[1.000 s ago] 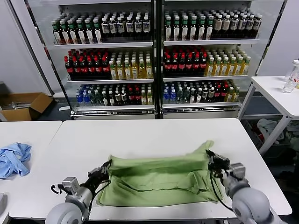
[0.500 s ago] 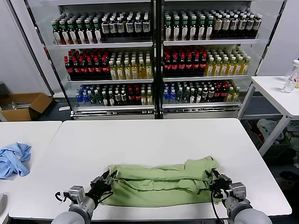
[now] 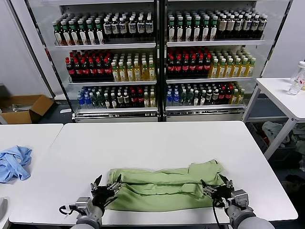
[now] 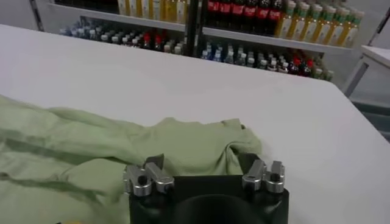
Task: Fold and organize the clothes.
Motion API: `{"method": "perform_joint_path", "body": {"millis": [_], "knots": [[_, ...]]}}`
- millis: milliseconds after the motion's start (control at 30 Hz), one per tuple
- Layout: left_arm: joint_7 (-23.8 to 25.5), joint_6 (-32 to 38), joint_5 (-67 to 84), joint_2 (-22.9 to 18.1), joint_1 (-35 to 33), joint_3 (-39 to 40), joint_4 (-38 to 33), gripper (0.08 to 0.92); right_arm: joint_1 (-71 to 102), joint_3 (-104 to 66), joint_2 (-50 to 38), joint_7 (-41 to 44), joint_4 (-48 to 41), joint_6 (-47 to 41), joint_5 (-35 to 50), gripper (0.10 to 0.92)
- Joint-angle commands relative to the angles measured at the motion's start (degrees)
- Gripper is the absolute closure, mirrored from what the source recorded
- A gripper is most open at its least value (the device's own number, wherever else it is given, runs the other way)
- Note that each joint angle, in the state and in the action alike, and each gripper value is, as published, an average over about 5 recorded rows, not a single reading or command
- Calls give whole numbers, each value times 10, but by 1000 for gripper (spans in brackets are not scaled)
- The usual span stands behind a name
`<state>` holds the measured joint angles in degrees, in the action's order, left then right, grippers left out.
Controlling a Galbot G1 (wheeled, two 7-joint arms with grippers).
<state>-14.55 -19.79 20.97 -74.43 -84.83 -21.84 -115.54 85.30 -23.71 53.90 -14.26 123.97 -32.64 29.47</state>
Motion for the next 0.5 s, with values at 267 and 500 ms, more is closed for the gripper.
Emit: {"method": "perform_joint_path", "body": {"millis": [267,500], "knots": [[-37,59,-144,-78,-10,27,59,258,-35,15,-12,-3,-13,-5,26,203],[-35,58,-141,-77,-17,30,54,458,-72,22,-23,-5,-22,-5,43,203]]}}
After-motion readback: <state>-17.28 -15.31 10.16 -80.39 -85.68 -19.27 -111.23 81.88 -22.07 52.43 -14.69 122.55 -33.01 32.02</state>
